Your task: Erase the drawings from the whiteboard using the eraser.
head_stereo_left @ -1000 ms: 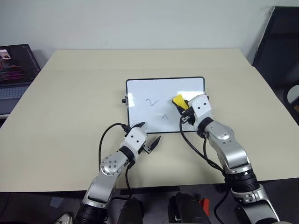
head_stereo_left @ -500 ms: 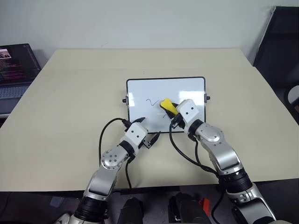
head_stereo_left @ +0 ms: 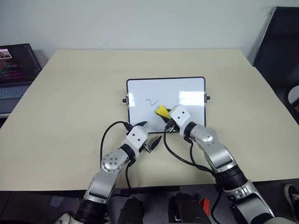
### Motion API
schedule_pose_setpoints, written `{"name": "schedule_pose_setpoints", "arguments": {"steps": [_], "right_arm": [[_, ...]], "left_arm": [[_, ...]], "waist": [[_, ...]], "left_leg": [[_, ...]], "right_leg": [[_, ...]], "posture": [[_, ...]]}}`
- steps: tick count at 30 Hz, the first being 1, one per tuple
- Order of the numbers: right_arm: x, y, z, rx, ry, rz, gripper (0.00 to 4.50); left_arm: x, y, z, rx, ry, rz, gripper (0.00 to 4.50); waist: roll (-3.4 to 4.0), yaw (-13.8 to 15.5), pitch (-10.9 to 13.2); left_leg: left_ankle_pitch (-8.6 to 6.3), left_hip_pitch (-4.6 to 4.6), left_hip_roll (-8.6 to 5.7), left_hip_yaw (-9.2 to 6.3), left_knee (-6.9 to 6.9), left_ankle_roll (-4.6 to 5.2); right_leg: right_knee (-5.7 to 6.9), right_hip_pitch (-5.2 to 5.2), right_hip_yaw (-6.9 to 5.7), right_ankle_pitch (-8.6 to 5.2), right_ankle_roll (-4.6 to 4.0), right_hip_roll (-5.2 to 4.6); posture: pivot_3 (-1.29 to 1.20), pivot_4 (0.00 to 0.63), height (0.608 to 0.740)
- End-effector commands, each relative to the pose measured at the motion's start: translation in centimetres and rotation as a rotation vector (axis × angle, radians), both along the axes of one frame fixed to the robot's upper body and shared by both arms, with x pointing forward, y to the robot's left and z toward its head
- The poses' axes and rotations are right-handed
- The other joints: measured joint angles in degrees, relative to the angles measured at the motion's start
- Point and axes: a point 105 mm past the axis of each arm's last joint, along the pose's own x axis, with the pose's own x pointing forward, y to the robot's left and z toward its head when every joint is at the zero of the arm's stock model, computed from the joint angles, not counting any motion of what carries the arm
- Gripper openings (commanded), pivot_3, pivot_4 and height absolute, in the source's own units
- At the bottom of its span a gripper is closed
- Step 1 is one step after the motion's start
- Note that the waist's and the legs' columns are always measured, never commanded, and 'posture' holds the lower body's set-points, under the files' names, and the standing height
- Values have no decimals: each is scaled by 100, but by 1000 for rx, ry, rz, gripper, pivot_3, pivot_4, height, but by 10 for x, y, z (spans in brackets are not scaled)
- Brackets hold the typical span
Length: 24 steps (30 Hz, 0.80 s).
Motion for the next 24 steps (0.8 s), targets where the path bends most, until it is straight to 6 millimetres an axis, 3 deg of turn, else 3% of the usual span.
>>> {"name": "schedule_pose_setpoints", "arguments": {"steps": [1, 4, 10, 18, 24], "right_arm": [[7, -1, 0, -87, -28, 2, 1087], [10, -7, -12, -158, 6, 0, 1087], [10, -21, -17, -190, 27, -18, 1087], [-10, -58, -43, -257, 107, -47, 1087], [-5, -67, -40, -265, 101, -77, 1087]], "left_arm": [[5, -2, 14, -16, -52, -7, 4500], [10, 0, 15, -14, -59, 7, 4500], [14, 3, 19, -9, -67, 9, 4500], [19, 9, 20, 0, -74, 19, 4500], [20, 7, 19, -2, -75, 10, 4500]], "waist": [[0, 1, 0], [-2, 2, -1], [-2, 25, -2], [-8, 76, -5], [-9, 73, -6]], "left_leg": [[0, 0, 0, 0, 1, 0], [0, 15, -2, 1, 3, 0], [0, 57, -2, 0, 2, 0], [0, 65, -8, 1, 3, 0], [2, 76, -11, 5, 4, 1]], "right_leg": [[0, 0, 0, 0, 0, 0], [2, 12, -1, 1, 0, -1], [3, 49, -3, 0, 0, -1], [0, 59, -2, -1, 0, -9], [3, 66, -5, 1, 3, -13]], "posture": [[0, 150, 740], [0, 150, 740], [0, 150, 740], [0, 150, 740], [0, 150, 740]]}}
